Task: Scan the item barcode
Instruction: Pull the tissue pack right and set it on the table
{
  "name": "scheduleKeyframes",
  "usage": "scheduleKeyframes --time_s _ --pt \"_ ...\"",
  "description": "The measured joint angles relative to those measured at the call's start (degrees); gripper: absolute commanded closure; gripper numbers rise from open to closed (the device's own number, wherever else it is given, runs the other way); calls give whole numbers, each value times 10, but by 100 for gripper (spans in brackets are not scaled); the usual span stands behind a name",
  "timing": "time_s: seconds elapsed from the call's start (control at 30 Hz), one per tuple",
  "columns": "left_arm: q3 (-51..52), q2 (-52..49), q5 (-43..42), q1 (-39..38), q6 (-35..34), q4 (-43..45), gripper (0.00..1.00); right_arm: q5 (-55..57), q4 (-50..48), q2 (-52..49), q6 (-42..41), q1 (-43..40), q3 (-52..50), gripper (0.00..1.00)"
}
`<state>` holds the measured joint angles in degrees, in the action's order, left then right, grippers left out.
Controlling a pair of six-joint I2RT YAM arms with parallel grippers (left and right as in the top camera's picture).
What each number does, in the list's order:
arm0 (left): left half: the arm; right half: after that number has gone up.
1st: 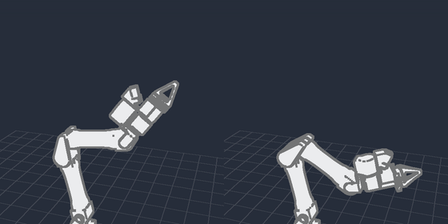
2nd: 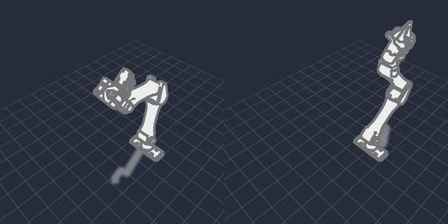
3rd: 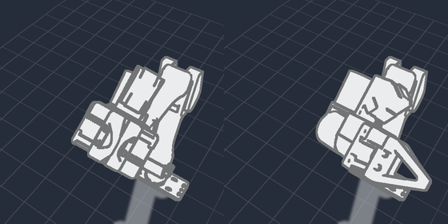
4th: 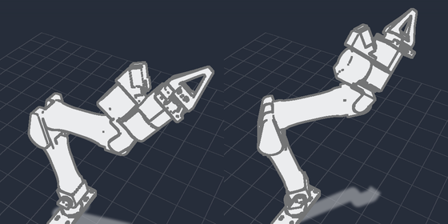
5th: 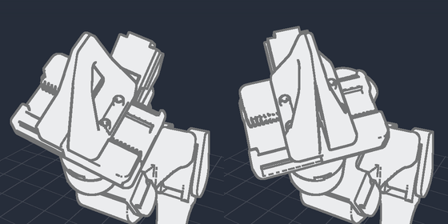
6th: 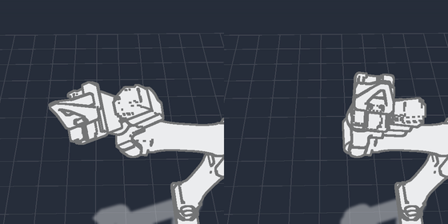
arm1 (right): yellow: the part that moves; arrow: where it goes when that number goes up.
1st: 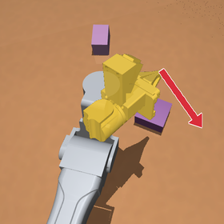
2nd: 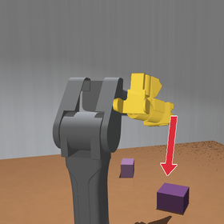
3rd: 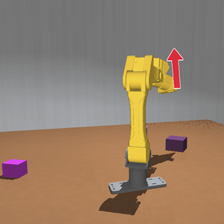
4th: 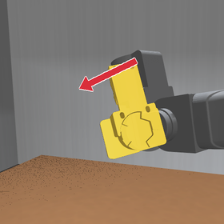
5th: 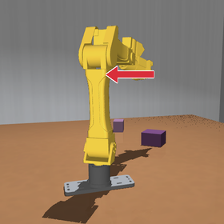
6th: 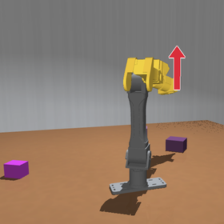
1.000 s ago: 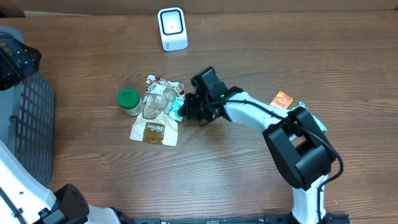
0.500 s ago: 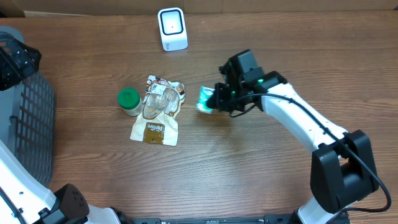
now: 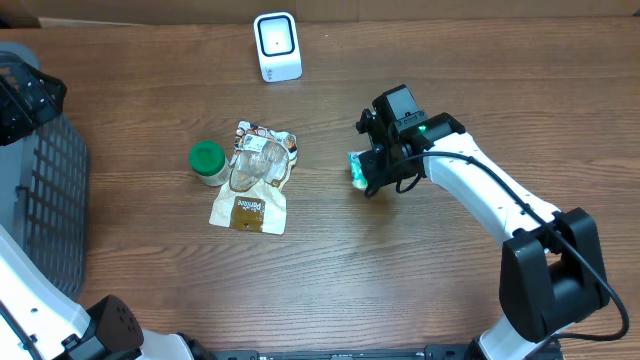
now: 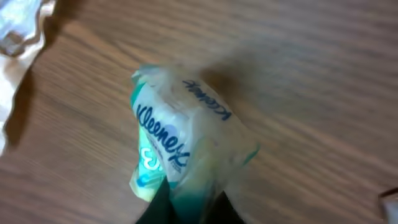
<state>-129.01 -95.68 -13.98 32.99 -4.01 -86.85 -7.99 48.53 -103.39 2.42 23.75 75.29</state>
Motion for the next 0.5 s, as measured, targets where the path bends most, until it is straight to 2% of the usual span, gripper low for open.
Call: scheduleKeyframes --time_s 0.03,0.2,0.4,0.43,0.5 --pt "0 0 0 0 0 0 1 5 -5 0 7 0 0 56" --pt "0 0 0 0 0 0 1 -23 -16 0 11 0 0 40" --pt "0 0 0 0 0 0 0 -32 -9 0 1 -2 0 39" --pt "0 0 0 0 0 0 0 -32 -6 0 -9 -4 0 40" --pt "0 0 0 0 0 0 1 -35 -3 0 -46 -10 0 49"
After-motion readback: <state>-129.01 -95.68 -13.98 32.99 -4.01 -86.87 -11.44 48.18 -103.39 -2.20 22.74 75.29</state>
